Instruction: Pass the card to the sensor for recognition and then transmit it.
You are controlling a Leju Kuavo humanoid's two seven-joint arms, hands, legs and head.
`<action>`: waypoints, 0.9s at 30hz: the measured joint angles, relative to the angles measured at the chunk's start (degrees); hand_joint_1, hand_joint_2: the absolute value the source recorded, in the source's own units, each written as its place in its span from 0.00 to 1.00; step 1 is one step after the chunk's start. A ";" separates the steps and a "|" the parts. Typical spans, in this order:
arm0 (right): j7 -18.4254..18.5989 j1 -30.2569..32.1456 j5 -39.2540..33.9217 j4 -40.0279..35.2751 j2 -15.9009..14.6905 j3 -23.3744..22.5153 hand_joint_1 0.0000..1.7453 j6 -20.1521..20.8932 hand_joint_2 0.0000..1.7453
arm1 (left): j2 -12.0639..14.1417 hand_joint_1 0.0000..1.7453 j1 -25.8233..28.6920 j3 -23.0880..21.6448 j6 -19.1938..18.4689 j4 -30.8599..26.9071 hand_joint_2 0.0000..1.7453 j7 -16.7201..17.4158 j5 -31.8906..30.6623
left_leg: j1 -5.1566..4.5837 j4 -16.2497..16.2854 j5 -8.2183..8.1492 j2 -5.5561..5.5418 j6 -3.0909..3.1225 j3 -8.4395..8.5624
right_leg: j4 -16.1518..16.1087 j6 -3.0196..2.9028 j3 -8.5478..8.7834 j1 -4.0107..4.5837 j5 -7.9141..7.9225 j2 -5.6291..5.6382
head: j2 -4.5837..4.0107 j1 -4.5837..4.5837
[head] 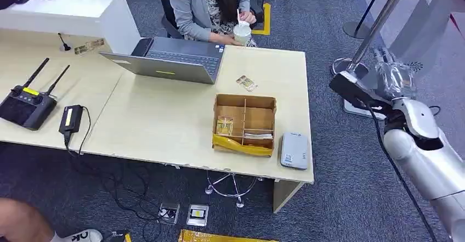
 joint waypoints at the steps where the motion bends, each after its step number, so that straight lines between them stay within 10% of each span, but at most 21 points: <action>1: 0.00 -0.30 0.49 -0.07 0.40 0.53 0.00 0.18 0.00 | -0.04 0.00 -0.05 0.00 -0.02 0.00 0.00 0.02 -0.20 | 0.00 0.00 0.00 0.00 0.00 0.00 | 0.00 0.00 -0.01 0.00 0.00 0.00 | 0.00 0.00; 17: 4.11 -2.17 -3.29 0.68 4.88 5.99 0.00 -2.05 0.00 | -0.52 0.00 -0.47 0.00 -0.16 0.00 0.00 0.83 -1.44 | 0.00 0.00 0.00 0.01 0.00 -0.02 | 0.00 0.00 -0.06 0.00 0.00 0.02 | 0.00 0.00; 18: 4.22 -2.16 -4.35 0.90 5.03 6.24 0.00 -2.01 1.00 | -0.52 0.00 -0.47 0.00 -0.22 0.00 0.00 0.90 -1.49 | 0.00 0.00 0.00 0.01 0.00 -0.03 | 0.00 0.00 -0.07 0.00 0.00 0.02 | 0.00 0.02; 27: 5.18 -2.68 -5.68 1.99 5.53 8.18 0.00 -0.92 1.00 | -0.59 0.00 -0.51 0.00 -0.42 0.00 0.00 1.25 -1.75 | 0.00 0.00 0.00 0.01 0.00 -0.03 | 0.00 0.00 -0.08 0.00 0.00 0.02 | 0.00 0.00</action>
